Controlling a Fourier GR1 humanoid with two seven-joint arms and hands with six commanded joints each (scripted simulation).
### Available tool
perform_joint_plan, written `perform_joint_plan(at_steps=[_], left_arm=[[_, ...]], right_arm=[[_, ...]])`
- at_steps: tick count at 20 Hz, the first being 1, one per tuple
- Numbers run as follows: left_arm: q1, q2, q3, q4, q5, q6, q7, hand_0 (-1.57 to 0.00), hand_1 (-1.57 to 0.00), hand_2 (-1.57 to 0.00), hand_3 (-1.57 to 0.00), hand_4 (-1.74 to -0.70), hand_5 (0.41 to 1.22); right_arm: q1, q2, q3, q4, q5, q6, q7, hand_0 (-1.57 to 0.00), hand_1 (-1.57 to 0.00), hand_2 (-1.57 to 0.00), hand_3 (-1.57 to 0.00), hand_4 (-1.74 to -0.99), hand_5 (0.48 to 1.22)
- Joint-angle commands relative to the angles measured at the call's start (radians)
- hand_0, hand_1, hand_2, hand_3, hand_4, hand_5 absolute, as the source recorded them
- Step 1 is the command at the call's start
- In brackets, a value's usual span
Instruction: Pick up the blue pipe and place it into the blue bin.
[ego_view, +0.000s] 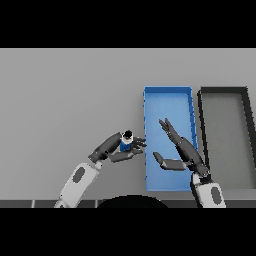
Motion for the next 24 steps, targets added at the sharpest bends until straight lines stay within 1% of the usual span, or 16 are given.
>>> perform_joint_plan(at_steps=[1, 2, 3, 5, 6, 8, 10, 12, 16, 18, 19, 20, 21, 22, 23, 24], left_arm=[[0.005, -0.004, -0.001, 0.004, -0.005, -0.001, -0.007, -1.57, -1.57, -1.57, -1.57, -1.47, 1.221], [0.001, -0.01, 0.002, -0.005, -0.008, 0.001, 0.001, -1.57, -1.57, -1.57, -1.57, -1.47, 1.221], [0.009, -0.002, 0.004, -0.004, -0.017, -0.002, -0.005, -1.57, -1.57, -1.57, -1.57, -1.47, 1.221], [-0.006, -0.015, 0.016, 0.005, -0.017, -0.006, 0.006, -1.57, -1.57, -1.57, -1.57, -1.47, 1.221], [0.003, -0.011, 0.021, 0.012, -0.017, -0.015, -0.012, -1.57, -1.57, -1.57, -1.57, -1.47, 1.221], [-0.004, -0.021, 0.024, 0.023, -0.022, -0.027, -0.031, -1.57, -1.57, -1.57, -1.57, -1.47, 1.221], [0.004, -0.026, 0.031, 0.021, -0.016, -0.041, -0.032, -1.57, -1.57, -1.57, -1.57, -1.46, 1.221], [0.015, -0.031, 0.033, 0.026, -0.007, -0.064, -0.018, -1.57, -1.57, -1.57, -1.57, -1.47, 1.221], [0.002, -0.051, 0.039, 0.017, -0.036, -0.063, 0.019, -1.57, -1.57, -1.57, -1.57, -1.47, 1.221], [0.009, -0.046, 0.05, 0.017, -0.045, -0.068, 0.003, -1.57, -1.57, -1.57, -1.57, -1.47, 1.221], [0.015, -0.05, 0.05, 0.02, -0.053, -0.071, 0.02, -1.57, -1.57, -1.57, -1.57, -1.47, 1.221], [0.019, -0.048, 0.055, 0.019, -0.056, -0.075, 0.02, -1.57, -1.57, -1.57, -1.57, -1.46, 1.221], [0.024, -0.048, 0.061, 0.018, -0.051, -0.083, 0.0, -1.57, -1.57, -1.57, -1.57, -1.52, 1.221], [0.013, -0.059, 0.063, 0.011, -0.049, -0.079, 0.056, -1.57, -1.57, -1.57, -1.57, -1.56, 1.221], [0.019, -0.053, 0.057, 0.007, -0.062, -0.084, 0.066, -1.57, -1.57, -1.57, -1.57, -1.59, 1.221], [0.022, -0.053, 0.059, 0.004, -0.075, -0.077, 0.069, -1.57, -1.57, -1.57, -1.57, -1.62, 1.221]], right_arm=[[-0.031, -0.007, 0.021, -0.008, 0.004, 0.011, 0.019, 0.0, 0.0, -0.08, 0.0, -1.281, 0.558], [-0.085, -0.015, 0.03, -0.007, -0.007, 0.02, 0.045, 0.0, 0.0, -0.07, 0.0, -1.291, 0.558], [-0.122, -0.012, 0.051, -0.004, 0.0, 0.024, 0.058, 0.0, 0.0, -0.05, 0.0, -1.296, 0.556], [-0.196, 0.0, 0.089, 0.001, -0.009, 0.033, 0.097, 0.0, 0.0, -0.04, 0.0, -1.302, 0.559], [-0.221, -0.002, 0.095, 0.002, -0.02, 0.043, 0.114, 0.0, 0.0, -0.04, 0.0, -1.3, 0.56], [-0.277, 0.015, 0.121, 0.01, -0.039, 0.054, 0.147, 0.0, 0.0, -0.04, 0.0, -1.282, 0.555], [-0.346, 0.02, 0.137, 0.017, -0.045, 0.067, 0.148, 0.0, 0.0, -0.05, 0.0, -1.253, 0.554], [-0.395, 0.019, 0.145, 0.028, -0.047, 0.072, 0.19, 0.0, -0.01, -0.06, 0.0, -1.232, 0.545], [-0.502, 0.053, 0.165, 0.108, -0.042, 0.086, 0.249, -0.02, -0.03, -0.08, 0.0, -1.186, 0.521], [-0.535, 0.056, 0.153, 0.149, -0.056, 0.103, 0.258, -0.03, -0.06, -0.11, -0.01, -1.192, 0.507], [-0.556, 0.064, 0.162, 0.167, -0.053, 0.113, 0.263, -0.07, -0.11, -0.17, -0.04, -1.204, 0.497], [-0.557, 0.073, 0.177, 0.174, -0.045, 0.119, 0.255, -0.17, -0.22, -0.26, -0.13, -1.233, 0.487], [-0.588, 0.08, 0.172, 0.185, -0.05, 0.117, 0.263, -0.32, -0.36, -0.38, -0.24, -1.278, 0.485], [-0.596, 0.077, 0.165, 0.196, -0.057, 0.127, 0.256, -0.51, -0.53, -0.54, -0.4, -1.331, 0.489], [-0.604, 0.085, 0.165, 0.212, -0.059, 0.132, 0.248, -0.7, -0.7, -0.74, -0.6, -1.406, 0.5], [-0.606, 0.1, 0.175, 0.225, -0.046, 0.126, 0.243, -0.88, -0.88, -0.91, -0.76, -1.467, 0.518]])
